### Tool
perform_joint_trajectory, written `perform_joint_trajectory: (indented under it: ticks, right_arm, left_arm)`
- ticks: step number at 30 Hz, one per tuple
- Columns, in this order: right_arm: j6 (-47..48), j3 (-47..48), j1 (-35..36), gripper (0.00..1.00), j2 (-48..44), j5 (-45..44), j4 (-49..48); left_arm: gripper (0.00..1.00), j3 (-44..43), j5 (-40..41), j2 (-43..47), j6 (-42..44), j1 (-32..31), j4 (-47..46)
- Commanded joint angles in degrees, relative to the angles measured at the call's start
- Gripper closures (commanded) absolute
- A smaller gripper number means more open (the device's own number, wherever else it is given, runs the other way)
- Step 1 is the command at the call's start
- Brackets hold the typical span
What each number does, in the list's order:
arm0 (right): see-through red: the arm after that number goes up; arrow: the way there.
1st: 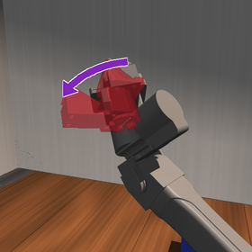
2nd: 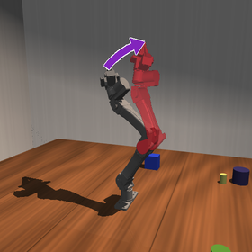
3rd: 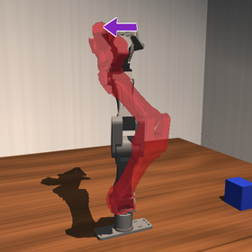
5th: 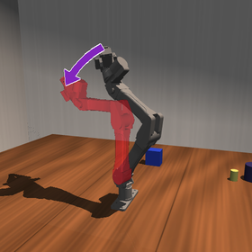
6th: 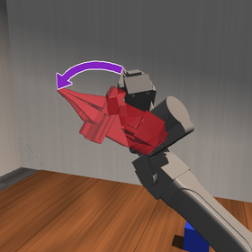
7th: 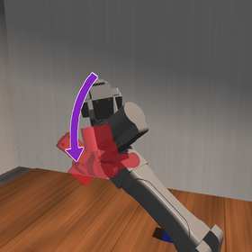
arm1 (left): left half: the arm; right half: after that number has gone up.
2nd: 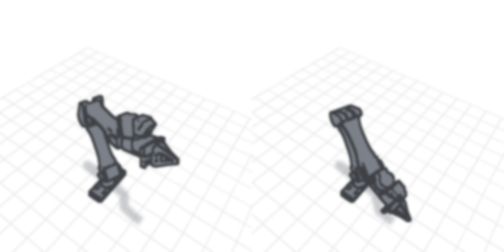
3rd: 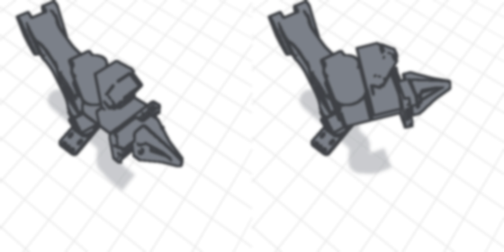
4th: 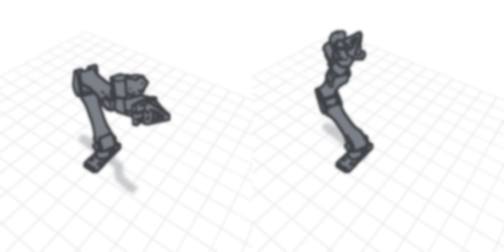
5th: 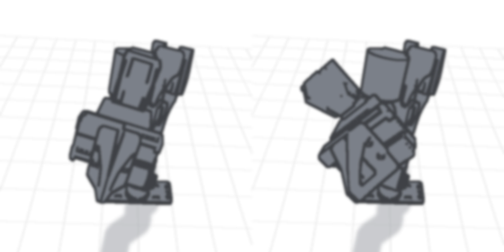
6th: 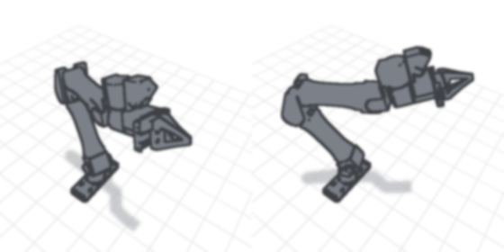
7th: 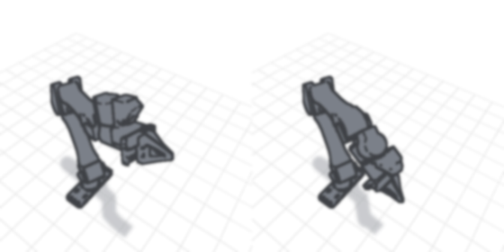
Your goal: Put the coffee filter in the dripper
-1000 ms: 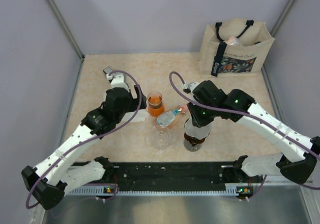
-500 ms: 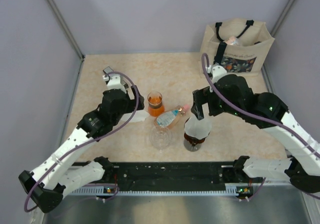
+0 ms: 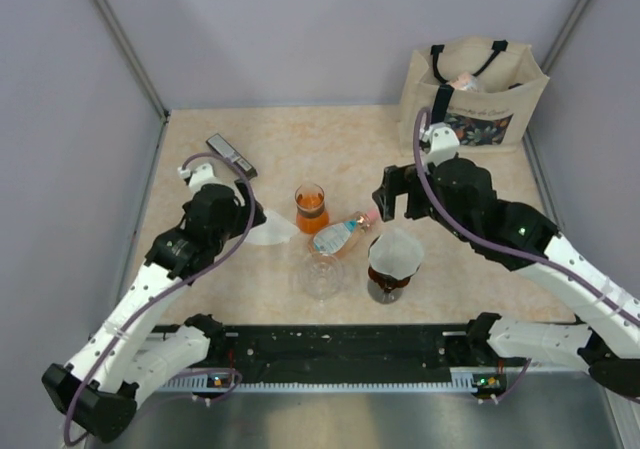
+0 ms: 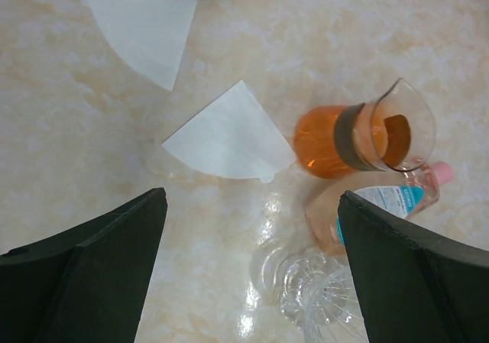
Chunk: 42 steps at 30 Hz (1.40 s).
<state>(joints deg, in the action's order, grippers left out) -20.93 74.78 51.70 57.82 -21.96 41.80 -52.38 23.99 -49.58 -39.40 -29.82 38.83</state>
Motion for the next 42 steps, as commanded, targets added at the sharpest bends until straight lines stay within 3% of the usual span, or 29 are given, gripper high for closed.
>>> perform_joint_trajectory:
  ticks: [1,6,15,17,26,32,42]
  right_arm:
    - [2.6,-0.7,0.4,0.01,2.4,1.7,-10.9]
    - [4.7,1.2,0.0,0.01,8.1,5.8,-12.3]
    - [11.5,4.4,-0.4,0.14,20.0,29.8,-11.1]
    - [11.6,4.6,0.2,0.19,21.4,31.7,-11.2]
    - [15.7,5.6,11.1,0.21,26.3,22.2,-5.9]
    - [12.3,5.8,17.0,0.21,30.3,16.7,-2.1]
    - [8.7,7.5,20.5,0.23,37.9,10.9,8.2]
  left_arm:
    - [0.01,3.4,-10.7,1.2,-2.6,9.8,0.5]
    - [0.01,6.1,-16.0,0.0,-4.0,17.1,0.6]
    - [0.01,7.5,-18.8,-3.5,-3.8,17.7,0.2]
    - [0.01,7.9,-18.9,-3.3,-3.8,17.8,-0.1]
    - [0.01,8.5,-18.5,-2.0,-3.5,17.8,0.1]
    - [0.01,8.5,-18.7,-1.8,-3.5,17.8,0.1]
    - [0.01,8.6,-18.5,-0.4,-3.1,17.8,0.4]
